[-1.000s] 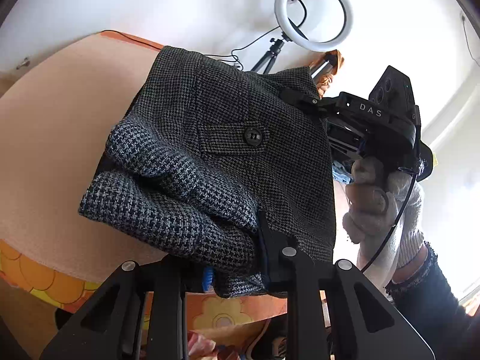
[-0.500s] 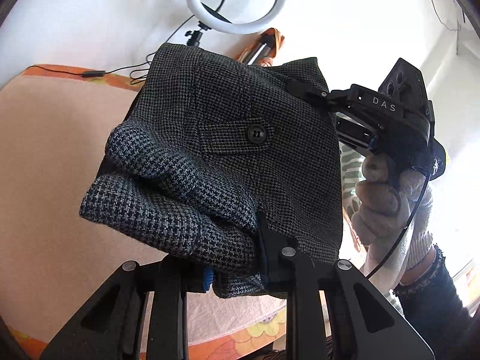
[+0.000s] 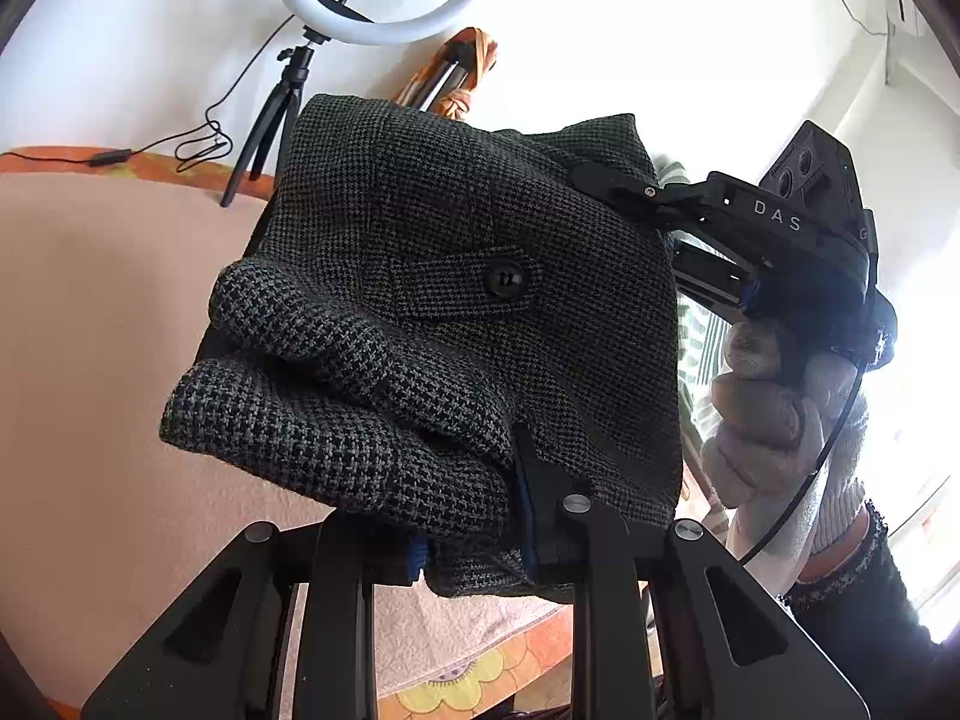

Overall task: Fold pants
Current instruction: 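Carry the folded pants with both grippers toward the stack of clothes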

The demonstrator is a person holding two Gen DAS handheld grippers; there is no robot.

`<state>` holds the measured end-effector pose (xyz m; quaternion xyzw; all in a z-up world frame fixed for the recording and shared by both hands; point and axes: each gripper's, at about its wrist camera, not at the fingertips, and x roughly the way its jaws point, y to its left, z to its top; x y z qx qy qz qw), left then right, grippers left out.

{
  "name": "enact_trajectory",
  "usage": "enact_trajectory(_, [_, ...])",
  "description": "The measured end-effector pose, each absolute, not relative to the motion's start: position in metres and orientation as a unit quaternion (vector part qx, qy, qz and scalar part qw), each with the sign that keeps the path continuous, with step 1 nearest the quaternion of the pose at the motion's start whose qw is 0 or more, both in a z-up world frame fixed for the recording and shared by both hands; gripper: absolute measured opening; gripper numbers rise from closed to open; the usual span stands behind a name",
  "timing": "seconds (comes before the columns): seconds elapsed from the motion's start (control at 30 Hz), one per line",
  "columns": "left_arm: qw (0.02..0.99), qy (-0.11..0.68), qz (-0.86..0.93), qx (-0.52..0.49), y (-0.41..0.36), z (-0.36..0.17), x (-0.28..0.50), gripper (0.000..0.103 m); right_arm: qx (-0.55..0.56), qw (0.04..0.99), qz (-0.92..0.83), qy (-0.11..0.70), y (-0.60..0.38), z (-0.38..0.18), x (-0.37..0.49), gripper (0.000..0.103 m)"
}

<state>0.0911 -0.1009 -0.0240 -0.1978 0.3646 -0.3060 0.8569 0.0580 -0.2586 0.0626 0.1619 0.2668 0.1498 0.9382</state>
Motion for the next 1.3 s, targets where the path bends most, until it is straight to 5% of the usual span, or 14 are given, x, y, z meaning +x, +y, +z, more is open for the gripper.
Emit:
enact_trajectory(0.8, [0.85,0.348,-0.377,-0.122,-0.188,0.011,0.136,0.021,0.179,0.952,0.085,0.234,-0.346,0.085,0.043,0.023])
enact_trajectory(1.3, [0.859,0.295,-0.412,-0.07,-0.289,0.049,0.209,0.021,0.137,0.969,0.027,0.206,-0.454,0.143,0.116,0.022])
